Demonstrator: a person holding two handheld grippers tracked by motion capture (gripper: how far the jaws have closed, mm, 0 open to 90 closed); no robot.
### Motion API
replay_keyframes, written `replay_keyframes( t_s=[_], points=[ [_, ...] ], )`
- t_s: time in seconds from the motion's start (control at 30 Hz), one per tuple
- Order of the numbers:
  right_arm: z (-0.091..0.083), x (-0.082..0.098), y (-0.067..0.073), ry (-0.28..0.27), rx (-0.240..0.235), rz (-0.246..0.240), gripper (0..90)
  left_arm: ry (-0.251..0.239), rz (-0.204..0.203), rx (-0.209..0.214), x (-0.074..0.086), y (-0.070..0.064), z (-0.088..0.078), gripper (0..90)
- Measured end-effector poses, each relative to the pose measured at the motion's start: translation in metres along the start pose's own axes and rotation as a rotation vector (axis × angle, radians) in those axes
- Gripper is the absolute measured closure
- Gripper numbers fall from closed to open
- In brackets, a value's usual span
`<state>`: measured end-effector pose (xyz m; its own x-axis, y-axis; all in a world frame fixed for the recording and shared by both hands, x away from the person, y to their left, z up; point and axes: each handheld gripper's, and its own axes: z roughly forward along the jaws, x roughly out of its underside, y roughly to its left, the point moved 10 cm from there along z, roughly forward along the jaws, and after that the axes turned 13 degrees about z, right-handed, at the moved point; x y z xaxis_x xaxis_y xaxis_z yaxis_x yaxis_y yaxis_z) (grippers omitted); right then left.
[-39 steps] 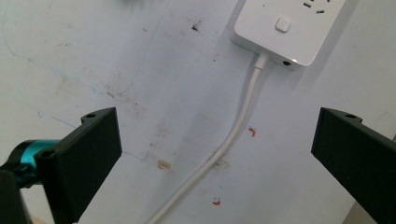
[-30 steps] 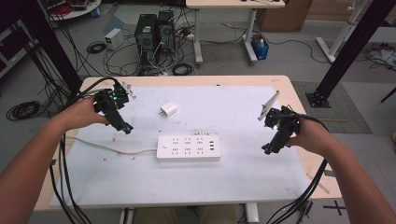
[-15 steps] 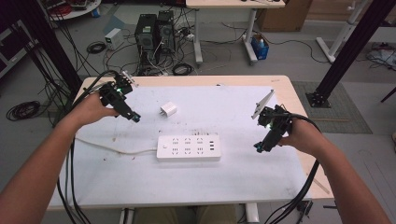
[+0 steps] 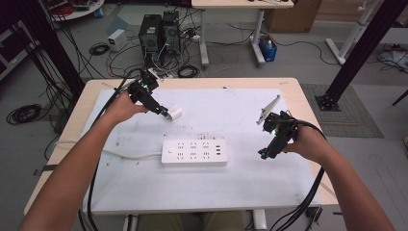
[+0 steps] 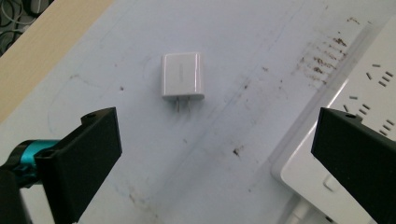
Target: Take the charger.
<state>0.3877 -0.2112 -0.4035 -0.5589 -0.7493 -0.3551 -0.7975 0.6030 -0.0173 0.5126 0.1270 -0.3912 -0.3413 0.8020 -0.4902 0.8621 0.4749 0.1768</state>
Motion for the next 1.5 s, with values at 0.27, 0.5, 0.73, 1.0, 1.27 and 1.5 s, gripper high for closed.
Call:
replay_keyframes(
  t_s=[0.27,0.5,0.73,1.0,1.27,1.5],
  points=[
    [0.000,0.001,0.000,-0.020,0.003,0.005,1.0,-0.048,-0.060,0.007,-0.009,0.014,0.044,1.7],
    [0.002,0.004,-0.002,-0.015,0.000,0.029,1.0,-0.040,-0.075,0.002,-0.002,0.027,0.070,1.7],
    [0.000,0.006,0.000,-0.021,0.004,0.045,1.0,-0.008,-0.090,-0.004,0.008,0.035,0.097,1.7],
    [0.001,0.004,0.002,-0.032,-0.001,0.038,1.0,0.013,-0.112,0.009,0.012,0.033,0.116,1.8],
    [0.002,0.005,0.000,-0.033,-0.003,0.058,1.0,-0.005,-0.121,0.032,0.010,0.028,0.130,10.0],
    [0.003,0.002,-0.001,-0.037,-0.003,0.054,1.0,-0.004,-0.130,0.059,0.012,0.023,0.138,17.3]
  ],
)
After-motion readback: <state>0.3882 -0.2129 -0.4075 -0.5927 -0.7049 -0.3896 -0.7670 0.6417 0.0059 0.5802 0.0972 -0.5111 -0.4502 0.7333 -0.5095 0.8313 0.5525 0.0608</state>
